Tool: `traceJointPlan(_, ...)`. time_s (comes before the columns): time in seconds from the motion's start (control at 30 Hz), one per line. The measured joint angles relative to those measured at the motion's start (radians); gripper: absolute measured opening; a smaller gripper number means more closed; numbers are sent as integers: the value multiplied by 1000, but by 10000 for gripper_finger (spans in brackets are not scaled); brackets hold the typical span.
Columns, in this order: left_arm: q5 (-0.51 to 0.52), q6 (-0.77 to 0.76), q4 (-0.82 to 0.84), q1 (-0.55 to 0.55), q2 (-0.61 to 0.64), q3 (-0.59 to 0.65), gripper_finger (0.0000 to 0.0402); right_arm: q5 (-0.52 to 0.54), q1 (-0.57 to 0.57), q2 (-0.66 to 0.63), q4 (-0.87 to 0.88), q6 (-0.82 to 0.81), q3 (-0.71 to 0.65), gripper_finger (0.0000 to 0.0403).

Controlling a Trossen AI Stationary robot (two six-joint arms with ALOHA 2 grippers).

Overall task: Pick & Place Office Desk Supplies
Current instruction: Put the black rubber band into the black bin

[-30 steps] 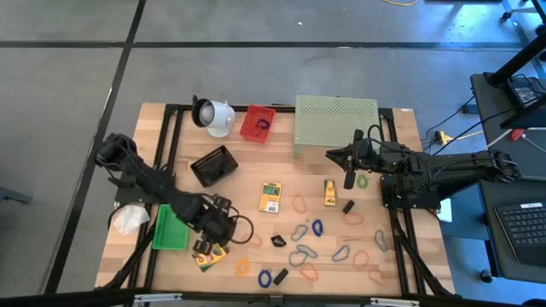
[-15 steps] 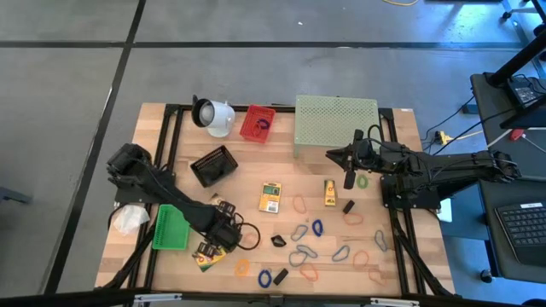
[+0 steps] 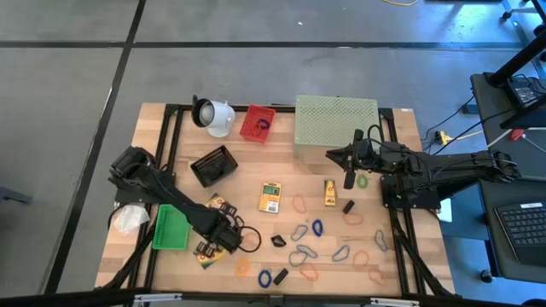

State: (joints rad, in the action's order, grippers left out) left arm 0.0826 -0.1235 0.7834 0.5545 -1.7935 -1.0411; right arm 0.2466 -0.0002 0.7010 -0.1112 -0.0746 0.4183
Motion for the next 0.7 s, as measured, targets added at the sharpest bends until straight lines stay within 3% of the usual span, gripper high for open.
traceJointPlan(0.13,12,7,3,-2,9,3,8,0,0,0,0,0,0,49)
traceJointPlan(0.37,11,14,72,-1,123,-7,3,0,0,0,0,-1,0,49)
traceJointPlan(0.6,10,-73,122,0,356,-25,4,1,0,0,-6,-19,0,49)
traceJointPlan(0.7,72,-126,122,3,465,-25,3,3,0,0,-8,-22,0,49)
